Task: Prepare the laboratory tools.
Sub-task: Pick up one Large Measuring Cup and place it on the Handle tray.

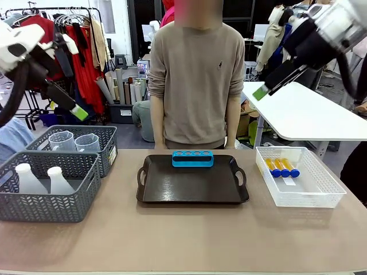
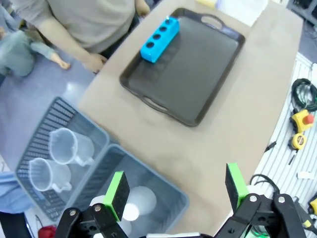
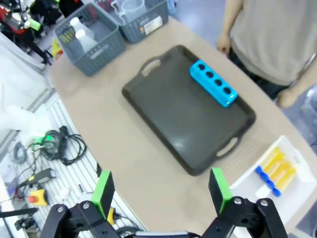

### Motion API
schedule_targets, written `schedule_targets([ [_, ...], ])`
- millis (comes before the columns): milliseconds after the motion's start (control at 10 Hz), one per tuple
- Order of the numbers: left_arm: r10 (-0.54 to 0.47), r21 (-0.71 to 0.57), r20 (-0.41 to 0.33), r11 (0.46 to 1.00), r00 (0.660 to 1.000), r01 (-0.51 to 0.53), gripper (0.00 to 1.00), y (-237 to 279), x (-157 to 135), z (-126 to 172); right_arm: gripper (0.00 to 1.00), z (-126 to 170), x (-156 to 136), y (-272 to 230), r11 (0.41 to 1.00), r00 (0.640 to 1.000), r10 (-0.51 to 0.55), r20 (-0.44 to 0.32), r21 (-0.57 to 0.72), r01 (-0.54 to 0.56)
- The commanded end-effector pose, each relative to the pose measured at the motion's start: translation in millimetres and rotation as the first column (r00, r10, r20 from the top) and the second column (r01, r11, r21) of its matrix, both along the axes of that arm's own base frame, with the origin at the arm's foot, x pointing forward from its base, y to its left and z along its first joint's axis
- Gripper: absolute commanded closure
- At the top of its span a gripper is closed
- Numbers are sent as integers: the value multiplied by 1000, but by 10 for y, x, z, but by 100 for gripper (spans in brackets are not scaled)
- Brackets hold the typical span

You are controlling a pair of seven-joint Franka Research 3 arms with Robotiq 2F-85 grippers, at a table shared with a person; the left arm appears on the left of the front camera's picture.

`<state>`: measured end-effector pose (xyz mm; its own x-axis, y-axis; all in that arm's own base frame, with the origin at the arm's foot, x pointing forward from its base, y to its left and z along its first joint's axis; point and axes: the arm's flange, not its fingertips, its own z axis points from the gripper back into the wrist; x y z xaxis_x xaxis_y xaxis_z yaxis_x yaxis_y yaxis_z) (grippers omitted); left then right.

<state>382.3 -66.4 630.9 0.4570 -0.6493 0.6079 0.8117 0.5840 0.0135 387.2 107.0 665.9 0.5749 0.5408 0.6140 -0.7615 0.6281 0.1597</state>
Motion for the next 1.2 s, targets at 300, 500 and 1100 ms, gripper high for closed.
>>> schedule_targets([
  [300, -52, -52, 145, 997, 988, 60, 0, 385, 191, 230, 0, 314, 98, -658, 995, 997, 60, 40, 78, -63],
  [500, -55, -83, 183, 994, 982, 71, 0, 594, 280, 166, 0, 267, 89, -976, 990, 995, 71, 71, 117, -79],
  [1100, -12, -128, 175, 991, 984, 35, 0, 766, 457, 184, 0, 161, -35, -1419, 990, 987, 120, 107, 57, -127],
])
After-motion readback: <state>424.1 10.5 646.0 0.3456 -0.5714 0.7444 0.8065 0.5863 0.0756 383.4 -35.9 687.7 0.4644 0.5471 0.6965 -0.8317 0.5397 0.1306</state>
